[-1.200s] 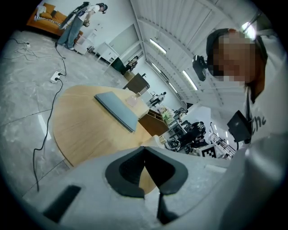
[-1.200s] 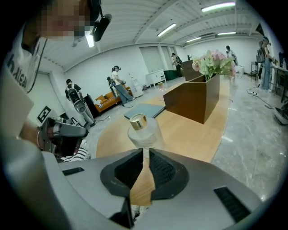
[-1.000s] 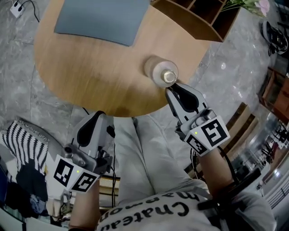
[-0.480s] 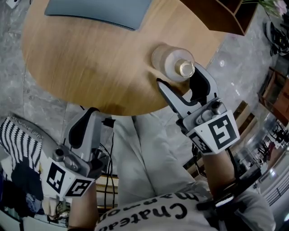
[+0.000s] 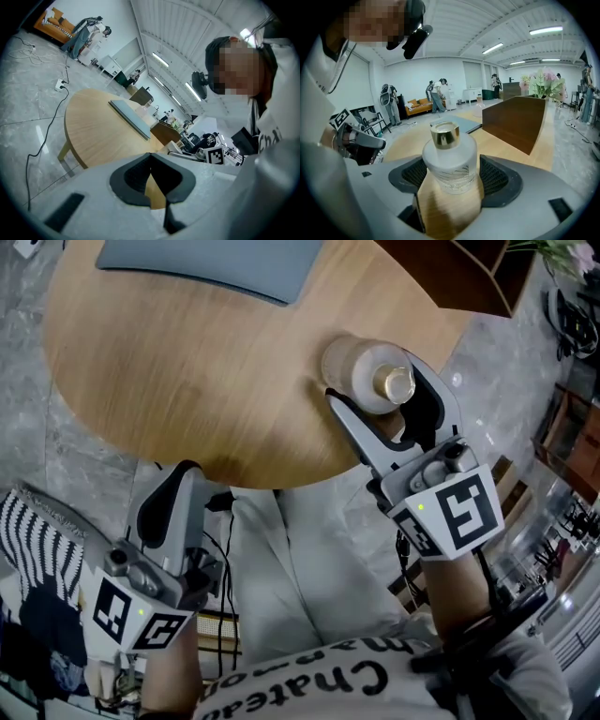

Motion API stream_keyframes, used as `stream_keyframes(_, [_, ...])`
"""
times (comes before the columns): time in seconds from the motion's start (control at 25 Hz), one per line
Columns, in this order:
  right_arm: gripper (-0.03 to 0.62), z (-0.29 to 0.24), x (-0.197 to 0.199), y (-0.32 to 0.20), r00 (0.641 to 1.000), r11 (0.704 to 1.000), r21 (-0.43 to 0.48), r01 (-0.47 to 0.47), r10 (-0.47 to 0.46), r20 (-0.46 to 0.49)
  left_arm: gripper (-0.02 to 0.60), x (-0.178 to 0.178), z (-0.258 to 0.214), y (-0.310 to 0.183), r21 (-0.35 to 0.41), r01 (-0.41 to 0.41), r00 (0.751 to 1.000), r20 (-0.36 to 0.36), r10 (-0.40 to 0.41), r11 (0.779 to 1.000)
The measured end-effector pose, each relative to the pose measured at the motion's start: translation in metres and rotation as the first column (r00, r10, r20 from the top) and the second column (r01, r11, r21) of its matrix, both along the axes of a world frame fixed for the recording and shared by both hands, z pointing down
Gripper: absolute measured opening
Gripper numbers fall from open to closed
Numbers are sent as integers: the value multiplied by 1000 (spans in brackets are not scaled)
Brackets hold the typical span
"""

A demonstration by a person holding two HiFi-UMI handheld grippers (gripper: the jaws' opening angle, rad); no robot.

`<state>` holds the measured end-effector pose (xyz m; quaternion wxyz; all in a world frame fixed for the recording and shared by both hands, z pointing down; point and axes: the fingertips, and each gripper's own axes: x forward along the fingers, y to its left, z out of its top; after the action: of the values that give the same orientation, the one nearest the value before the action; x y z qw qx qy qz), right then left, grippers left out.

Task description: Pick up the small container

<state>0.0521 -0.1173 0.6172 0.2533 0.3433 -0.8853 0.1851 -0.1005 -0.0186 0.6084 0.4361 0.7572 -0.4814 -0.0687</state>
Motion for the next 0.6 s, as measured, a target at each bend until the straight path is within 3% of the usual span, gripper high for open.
stream_keyframes(0.28, [307,1,-6,-9,999,1000,3,-7,7,33,14,-2,-12,-22,87,-18,1000,16,17,996])
stream_keyframes(0.6, [308,2,-22,-16,999,1000,21,-5,4,41,14,-6,-8,-25,112,-40,999,1,40,993])
